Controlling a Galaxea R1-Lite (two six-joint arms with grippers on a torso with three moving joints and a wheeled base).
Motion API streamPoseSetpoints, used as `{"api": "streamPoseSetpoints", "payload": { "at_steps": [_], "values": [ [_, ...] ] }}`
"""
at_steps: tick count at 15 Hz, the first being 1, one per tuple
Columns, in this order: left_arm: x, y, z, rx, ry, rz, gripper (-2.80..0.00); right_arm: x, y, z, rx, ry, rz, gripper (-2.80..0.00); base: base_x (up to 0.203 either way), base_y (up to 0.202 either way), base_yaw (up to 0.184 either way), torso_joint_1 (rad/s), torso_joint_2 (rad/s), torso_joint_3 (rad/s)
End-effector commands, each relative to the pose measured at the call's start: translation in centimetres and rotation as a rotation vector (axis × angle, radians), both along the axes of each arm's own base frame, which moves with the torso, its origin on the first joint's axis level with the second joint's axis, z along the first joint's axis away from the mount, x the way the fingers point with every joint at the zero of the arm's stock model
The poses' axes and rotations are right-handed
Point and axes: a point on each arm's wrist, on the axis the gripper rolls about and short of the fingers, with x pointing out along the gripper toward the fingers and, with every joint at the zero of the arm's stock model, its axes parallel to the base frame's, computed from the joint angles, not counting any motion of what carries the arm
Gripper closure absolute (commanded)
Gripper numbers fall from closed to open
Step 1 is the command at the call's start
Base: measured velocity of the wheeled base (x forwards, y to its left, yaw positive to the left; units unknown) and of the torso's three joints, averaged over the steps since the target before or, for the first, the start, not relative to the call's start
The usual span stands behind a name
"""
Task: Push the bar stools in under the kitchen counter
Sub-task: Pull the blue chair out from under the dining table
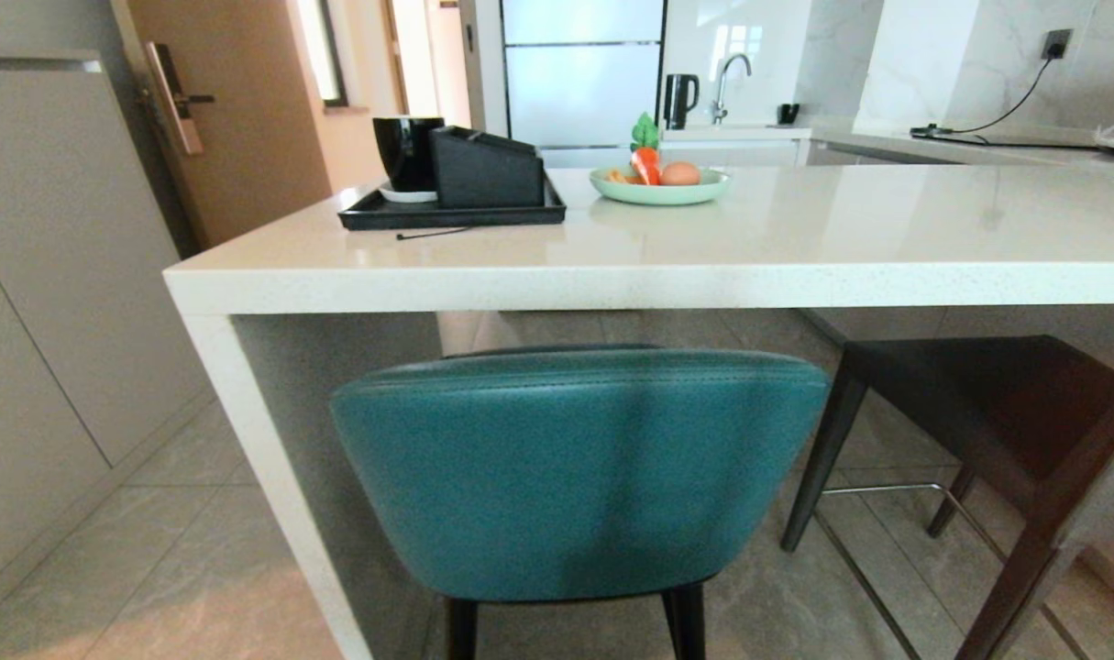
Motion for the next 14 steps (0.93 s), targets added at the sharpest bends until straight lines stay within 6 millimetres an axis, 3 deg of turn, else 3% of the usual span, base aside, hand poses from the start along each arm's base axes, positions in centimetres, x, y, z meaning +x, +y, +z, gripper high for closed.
{"api": "streamPoseSetpoints", "payload": {
  "at_steps": [1,3,14],
  "values": [
    [0.02,0.0,-0.04,0.0,0.003,0.001,0.0,0.05,0.0,-0.12,0.0,0.006,0.001,0.0,0.192,0.0,0.0,-0.001,0.0,0.007],
    [0.02,0.0,-0.04,0.0,0.003,0.001,0.0,0.05,0.0,-0.12,0.0,0.006,0.001,0.0,0.122,0.0,0.005,0.008,0.0,0.002],
    [0.02,0.0,-0.03,0.0,0.003,0.001,0.0,0.05,0.0,-0.12,0.0,0.006,0.001,0.0,0.0,0.0,0.0,0.0,0.0,0.0]
  ]
}}
